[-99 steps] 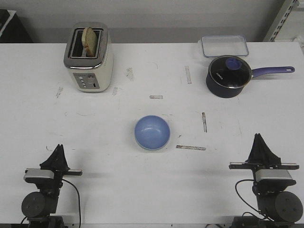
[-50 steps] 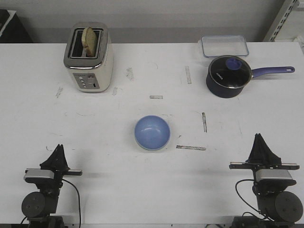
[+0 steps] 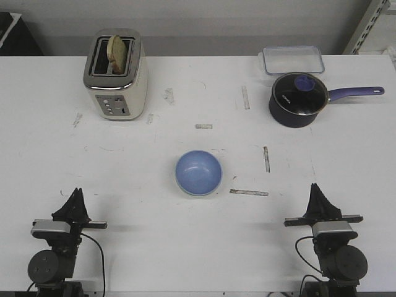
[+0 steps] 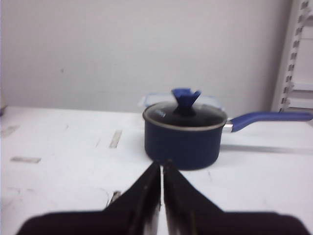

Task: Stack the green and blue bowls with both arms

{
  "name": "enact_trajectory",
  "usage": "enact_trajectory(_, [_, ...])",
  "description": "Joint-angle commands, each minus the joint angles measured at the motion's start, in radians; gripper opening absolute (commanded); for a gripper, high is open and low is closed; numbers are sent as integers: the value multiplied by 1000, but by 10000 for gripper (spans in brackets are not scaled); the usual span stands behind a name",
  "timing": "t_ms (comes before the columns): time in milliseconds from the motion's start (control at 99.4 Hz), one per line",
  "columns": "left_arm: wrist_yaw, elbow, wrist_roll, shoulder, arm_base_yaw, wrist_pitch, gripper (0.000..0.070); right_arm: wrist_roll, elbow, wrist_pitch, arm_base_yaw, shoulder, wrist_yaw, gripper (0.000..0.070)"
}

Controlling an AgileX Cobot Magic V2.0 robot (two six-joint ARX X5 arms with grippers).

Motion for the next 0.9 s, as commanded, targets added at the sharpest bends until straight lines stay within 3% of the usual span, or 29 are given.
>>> enact_trajectory(0, [2, -22, 13, -2, 2, 15, 1, -3, -28, 21, -6, -28, 0, 0])
enact_trajectory(231, [2, -22, 13, -2, 2, 15, 1, 0, -108, 18, -8, -115, 7, 0])
enact_trajectory(886, [2, -22, 13, -2, 2, 15, 1, -1, -108, 10, -5, -112, 5, 0])
